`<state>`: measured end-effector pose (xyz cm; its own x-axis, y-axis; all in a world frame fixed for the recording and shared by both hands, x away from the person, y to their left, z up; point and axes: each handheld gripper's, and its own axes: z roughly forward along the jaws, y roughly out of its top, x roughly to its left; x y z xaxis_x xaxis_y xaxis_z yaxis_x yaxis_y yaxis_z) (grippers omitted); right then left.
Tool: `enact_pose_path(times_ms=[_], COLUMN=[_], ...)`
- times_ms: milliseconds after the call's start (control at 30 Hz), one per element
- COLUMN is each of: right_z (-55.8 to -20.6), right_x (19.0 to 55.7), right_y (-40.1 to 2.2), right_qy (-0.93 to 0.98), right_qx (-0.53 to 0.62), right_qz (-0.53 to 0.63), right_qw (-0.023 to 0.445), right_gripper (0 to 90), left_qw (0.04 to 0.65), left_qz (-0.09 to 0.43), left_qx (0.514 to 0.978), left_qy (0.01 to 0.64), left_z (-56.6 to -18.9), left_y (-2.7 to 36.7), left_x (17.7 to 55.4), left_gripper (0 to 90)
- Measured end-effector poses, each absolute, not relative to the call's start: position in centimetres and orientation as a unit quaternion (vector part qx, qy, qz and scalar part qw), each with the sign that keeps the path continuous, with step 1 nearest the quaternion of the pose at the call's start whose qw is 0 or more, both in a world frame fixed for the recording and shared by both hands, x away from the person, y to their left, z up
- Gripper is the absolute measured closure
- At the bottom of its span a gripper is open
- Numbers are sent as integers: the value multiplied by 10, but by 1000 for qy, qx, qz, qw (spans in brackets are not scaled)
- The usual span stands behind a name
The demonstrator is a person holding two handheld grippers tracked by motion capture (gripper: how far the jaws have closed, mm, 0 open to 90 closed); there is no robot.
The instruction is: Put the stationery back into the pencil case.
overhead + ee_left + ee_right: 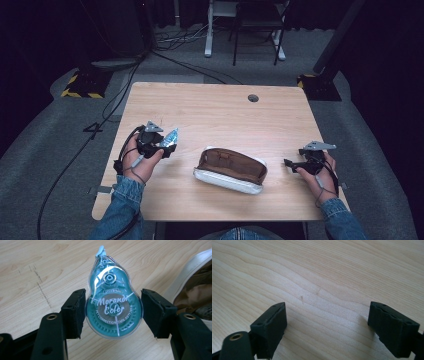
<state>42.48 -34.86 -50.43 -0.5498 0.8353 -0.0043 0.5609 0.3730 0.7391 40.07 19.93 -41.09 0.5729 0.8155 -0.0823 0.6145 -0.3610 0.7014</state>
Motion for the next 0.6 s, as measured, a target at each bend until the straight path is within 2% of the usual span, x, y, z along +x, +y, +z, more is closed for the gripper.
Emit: enact_pose_path(times_ms=[600], right_z=[-504], right_x=[425], right_y=[-349], right_qy=[806], right_qx=[433], right_qz=[355], right_qw=[193], right_gripper=[161], left_qw=[368], left_qz=[149], left_qx=[839], left_qy=[373], left_z=[-379], left_y=[166], left_x=[376], left_gripper=[388])
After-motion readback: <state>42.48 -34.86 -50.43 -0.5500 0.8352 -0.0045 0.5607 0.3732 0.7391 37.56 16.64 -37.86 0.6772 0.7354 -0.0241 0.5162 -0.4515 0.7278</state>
